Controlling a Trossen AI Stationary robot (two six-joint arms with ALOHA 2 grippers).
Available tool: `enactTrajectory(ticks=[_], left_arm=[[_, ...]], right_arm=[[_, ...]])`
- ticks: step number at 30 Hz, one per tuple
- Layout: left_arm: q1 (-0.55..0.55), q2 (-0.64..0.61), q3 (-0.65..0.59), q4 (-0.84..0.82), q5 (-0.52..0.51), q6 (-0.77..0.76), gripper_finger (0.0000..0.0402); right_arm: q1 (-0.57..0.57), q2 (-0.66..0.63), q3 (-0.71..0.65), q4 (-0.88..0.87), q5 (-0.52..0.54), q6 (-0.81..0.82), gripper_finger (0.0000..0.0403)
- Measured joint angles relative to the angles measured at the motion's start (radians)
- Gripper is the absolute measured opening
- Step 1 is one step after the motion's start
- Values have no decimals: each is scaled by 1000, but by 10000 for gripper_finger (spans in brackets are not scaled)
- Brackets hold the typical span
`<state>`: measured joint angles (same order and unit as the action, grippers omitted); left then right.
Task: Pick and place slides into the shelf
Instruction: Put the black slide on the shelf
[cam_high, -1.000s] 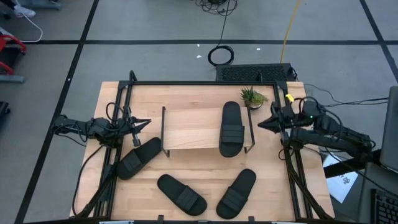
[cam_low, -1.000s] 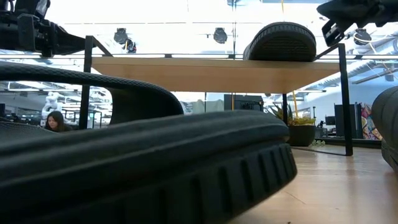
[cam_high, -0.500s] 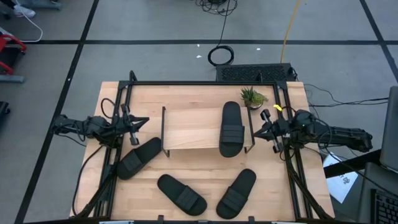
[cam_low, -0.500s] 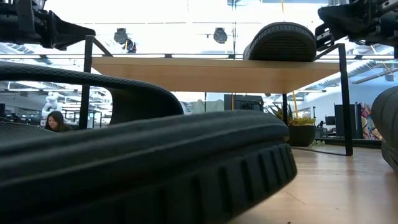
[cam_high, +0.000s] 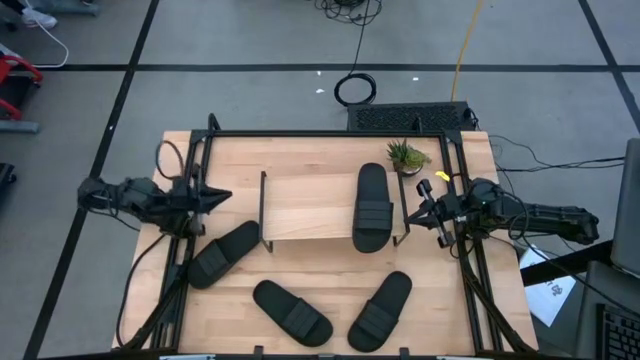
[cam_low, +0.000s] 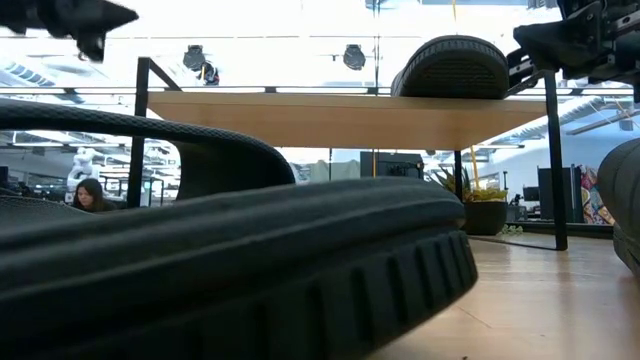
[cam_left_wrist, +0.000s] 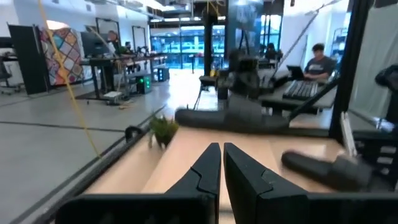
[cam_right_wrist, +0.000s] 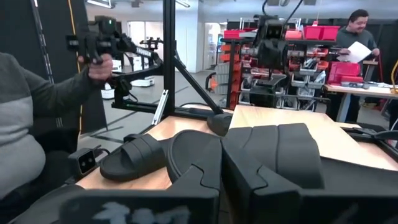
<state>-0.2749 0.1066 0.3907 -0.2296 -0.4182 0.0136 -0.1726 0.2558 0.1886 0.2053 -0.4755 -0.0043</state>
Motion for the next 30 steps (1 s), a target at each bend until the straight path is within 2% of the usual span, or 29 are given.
enactTrajectory(ticks=[3,6,10,13,17,21,24,30], left_arm=[[-1,84,135,-88,-4,12,26],[-1,188,295,-214,-67,15,26],[0,344,523,-489,-157,47,26],[7,461,678,-709,-145,54,26],[27,602,825,-975,42,21,26],[51,690,867,-1151,269,-21,26],[59,726,847,-1205,406,-27,26],[68,786,810,-1216,533,-97,26]], right_arm=[[0,0,0,2,0,-10,0],[0,0,0,2,0,-11,0],[0,0,0,0,0,-11,0],[0,0,0,0,0,-11,0],[0,0,0,0,0,-11,0],[0,0,0,-9,0,-12,0],[0,0,0,-12,0,-12,0],[0,0,0,-13,0,-11,0]])
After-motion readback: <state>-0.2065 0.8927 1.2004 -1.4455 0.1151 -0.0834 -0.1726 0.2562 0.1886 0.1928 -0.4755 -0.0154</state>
